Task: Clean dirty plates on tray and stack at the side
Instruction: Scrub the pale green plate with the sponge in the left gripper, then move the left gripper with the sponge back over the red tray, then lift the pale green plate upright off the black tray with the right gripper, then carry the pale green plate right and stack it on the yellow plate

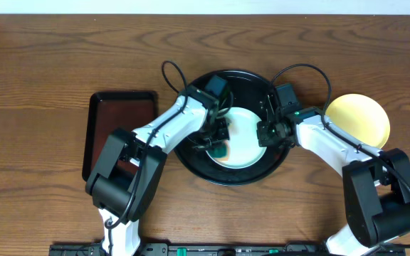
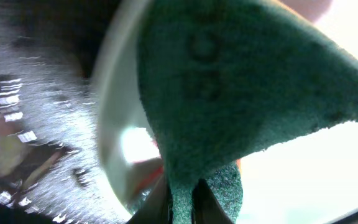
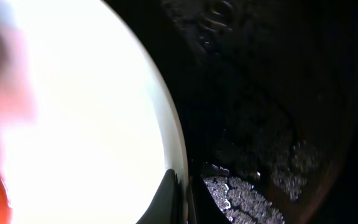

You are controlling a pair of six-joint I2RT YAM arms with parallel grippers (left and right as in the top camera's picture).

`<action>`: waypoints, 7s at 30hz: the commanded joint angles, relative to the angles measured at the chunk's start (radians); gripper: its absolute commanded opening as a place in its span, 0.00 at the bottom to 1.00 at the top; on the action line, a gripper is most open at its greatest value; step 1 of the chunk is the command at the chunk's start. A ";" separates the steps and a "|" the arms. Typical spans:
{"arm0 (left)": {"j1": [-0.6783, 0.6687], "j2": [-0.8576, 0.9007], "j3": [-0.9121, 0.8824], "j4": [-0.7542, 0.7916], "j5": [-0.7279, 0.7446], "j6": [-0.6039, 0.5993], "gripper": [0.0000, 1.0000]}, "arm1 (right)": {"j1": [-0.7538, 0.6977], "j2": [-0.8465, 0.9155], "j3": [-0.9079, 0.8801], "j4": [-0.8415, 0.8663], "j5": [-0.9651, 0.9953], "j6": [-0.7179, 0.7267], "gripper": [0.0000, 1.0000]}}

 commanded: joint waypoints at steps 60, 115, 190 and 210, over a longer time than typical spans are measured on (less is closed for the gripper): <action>-0.051 -0.078 0.297 -0.338 -0.465 0.074 0.07 | 0.017 0.024 -0.026 -0.027 0.061 -0.008 0.01; 0.589 -0.423 -0.129 -0.219 -0.263 0.311 0.08 | 0.679 -0.532 0.014 0.146 1.204 -0.731 0.01; 0.589 -0.423 -0.163 -0.214 -0.263 0.317 0.08 | 0.660 -0.531 0.014 0.305 1.321 -0.808 0.01; 0.589 -0.423 -0.163 -0.216 -0.262 0.317 0.08 | 0.619 -0.518 0.014 0.266 1.378 -0.711 0.01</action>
